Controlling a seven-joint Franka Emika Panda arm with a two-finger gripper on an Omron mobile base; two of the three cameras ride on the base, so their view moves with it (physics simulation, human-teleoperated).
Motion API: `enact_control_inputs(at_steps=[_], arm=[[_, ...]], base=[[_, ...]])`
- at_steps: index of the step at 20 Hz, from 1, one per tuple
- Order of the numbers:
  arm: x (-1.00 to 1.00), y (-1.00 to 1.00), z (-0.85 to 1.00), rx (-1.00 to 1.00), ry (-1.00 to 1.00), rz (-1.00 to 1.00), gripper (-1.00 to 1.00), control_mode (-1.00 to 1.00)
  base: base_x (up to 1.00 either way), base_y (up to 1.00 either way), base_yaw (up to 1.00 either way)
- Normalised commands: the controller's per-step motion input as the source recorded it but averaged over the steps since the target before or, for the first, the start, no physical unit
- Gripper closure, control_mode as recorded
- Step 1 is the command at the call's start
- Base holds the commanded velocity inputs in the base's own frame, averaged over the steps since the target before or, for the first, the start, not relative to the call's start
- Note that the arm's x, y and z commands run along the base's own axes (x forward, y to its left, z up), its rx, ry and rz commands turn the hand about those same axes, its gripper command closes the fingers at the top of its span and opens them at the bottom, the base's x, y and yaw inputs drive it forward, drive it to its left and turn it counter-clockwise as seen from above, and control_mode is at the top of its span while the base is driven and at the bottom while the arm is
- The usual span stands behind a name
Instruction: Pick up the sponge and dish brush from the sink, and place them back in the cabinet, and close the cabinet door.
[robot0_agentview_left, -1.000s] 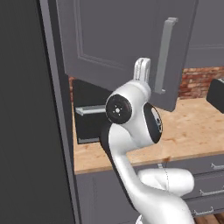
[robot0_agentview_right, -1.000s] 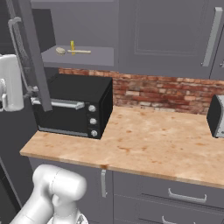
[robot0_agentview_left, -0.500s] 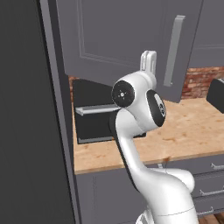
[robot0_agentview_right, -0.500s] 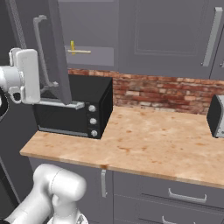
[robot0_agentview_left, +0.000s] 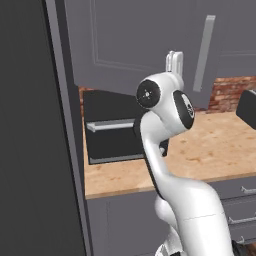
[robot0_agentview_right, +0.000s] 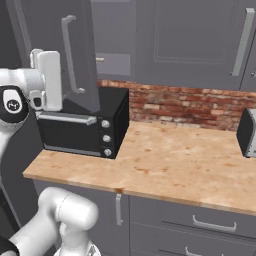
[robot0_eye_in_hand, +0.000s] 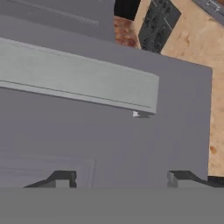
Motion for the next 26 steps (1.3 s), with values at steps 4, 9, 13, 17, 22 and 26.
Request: enact_control_inputs(at_steps=[4,9,13,17,22,26], arm=[[0.48,-0.37,-0.04,0.0,0.07,0.0,-1.0,-1.0],[0.55,-0.31,-0.11,0.0,0.1,0.0,-1.0,-1.0],[0.54,-0.27,-0.05,0.0,0.04,0.0,-1.0,-1.0],[0.53,-0.27,-0.01,0.0,0.01,0.04,-1.0,-1.0],[0.48,-0.23,-0.02,0.0,0.0,0.04,-1.0,-1.0],[0.41,-0.22,-0.11,0.0,0.0,0.06,-1.0,-1.0]], base=[[0.0,0.0,0.0],[0.0,0.0,0.0],[0.0,0.0,0.0],[0.0,0.0,0.0],[0.0,0.0,0.0],[0.0,0.0,0.0]])
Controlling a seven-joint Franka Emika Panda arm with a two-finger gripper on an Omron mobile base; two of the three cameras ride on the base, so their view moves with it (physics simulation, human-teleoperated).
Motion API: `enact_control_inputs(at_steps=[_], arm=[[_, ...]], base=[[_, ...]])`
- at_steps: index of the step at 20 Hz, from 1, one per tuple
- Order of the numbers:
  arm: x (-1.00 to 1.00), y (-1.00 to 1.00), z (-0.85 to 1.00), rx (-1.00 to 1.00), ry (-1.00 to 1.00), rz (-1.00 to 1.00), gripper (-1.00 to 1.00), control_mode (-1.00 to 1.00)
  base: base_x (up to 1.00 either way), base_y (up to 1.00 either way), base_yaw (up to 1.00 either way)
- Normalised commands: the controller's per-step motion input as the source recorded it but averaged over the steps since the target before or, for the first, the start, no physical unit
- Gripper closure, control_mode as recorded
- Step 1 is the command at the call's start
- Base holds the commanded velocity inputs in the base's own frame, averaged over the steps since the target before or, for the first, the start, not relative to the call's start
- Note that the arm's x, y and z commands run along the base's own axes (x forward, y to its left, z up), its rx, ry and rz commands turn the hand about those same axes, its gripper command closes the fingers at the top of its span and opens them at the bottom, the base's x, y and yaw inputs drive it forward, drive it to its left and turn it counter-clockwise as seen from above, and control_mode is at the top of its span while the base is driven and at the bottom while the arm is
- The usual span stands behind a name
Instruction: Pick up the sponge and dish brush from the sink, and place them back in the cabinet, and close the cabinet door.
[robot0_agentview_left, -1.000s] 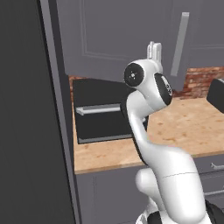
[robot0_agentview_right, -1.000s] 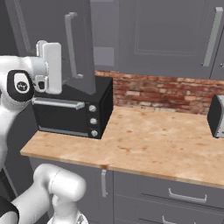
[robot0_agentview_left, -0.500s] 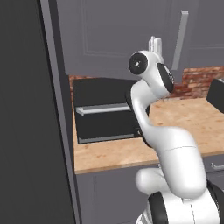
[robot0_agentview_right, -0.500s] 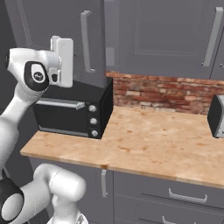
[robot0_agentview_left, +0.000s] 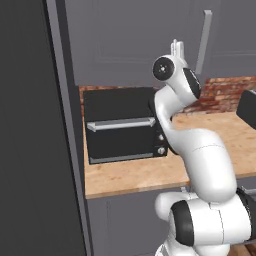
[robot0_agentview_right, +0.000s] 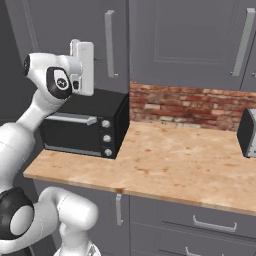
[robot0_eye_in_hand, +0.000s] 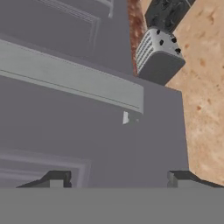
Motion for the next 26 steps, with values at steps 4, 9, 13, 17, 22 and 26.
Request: enact_control_inputs(at_steps=[4,9,13,17,22,26], arm=[[0.42,-0.19,-0.16,0.0,0.0,0.1,-1.0,-1.0],[0.46,-0.15,-0.07,0.0,0.0,0.1,-1.0,-1.0],[0.44,-0.13,-0.04,0.0,0.03,0.08,-1.0,-1.0],[0.42,-0.12,-0.08,0.0,0.05,0.08,-1.0,-1.0],[0.44,-0.09,-0.11,0.0,0.07,0.06,-1.0,-1.0],[0.36,-0.08,-0.11,0.0,0.06,0.05,-1.0,-1.0]], base=[[0.0,0.0,0.0],[0.0,0.0,0.0],[0.0,0.0,0.0],[0.0,0.0,0.0],[0.0,0.0,0.0],[0.0,0.0,0.0]])
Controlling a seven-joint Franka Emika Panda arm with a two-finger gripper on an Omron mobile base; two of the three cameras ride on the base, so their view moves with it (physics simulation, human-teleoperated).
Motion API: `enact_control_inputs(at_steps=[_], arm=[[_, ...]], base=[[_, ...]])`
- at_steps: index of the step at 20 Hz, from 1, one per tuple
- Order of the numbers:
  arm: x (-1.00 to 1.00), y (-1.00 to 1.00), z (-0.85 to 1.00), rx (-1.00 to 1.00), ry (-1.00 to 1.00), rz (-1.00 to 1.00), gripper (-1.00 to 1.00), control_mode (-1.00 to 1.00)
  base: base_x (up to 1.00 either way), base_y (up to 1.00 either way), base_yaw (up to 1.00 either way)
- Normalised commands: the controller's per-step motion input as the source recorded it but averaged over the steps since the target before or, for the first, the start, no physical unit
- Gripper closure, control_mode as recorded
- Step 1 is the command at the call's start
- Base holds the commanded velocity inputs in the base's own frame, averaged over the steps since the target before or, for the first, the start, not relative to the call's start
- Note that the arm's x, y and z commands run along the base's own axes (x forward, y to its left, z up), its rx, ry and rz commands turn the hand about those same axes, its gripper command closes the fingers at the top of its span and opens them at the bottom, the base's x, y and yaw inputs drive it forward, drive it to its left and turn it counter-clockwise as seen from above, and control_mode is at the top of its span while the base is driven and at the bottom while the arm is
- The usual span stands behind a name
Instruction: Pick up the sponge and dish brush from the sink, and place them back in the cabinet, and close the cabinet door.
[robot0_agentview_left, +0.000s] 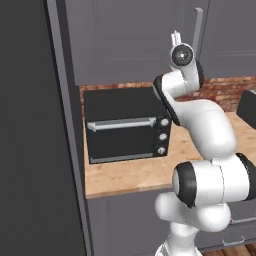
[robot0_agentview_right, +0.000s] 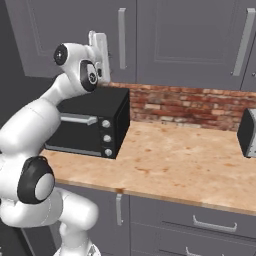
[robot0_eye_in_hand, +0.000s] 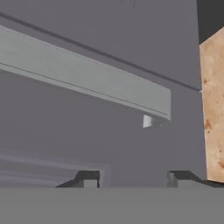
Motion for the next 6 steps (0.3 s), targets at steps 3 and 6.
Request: enact_control_inputs(at_steps=[3,6], arm=[[0.31,-0.09,-0.13,0.0,0.05,0.05,-1.0,-1.0],[0.13,-0.12,-0.19,0.0,0.02,0.05,-1.0,-1.0]], base=[[0.0,0.0,0.0],[0.0,0.0,0.0]])
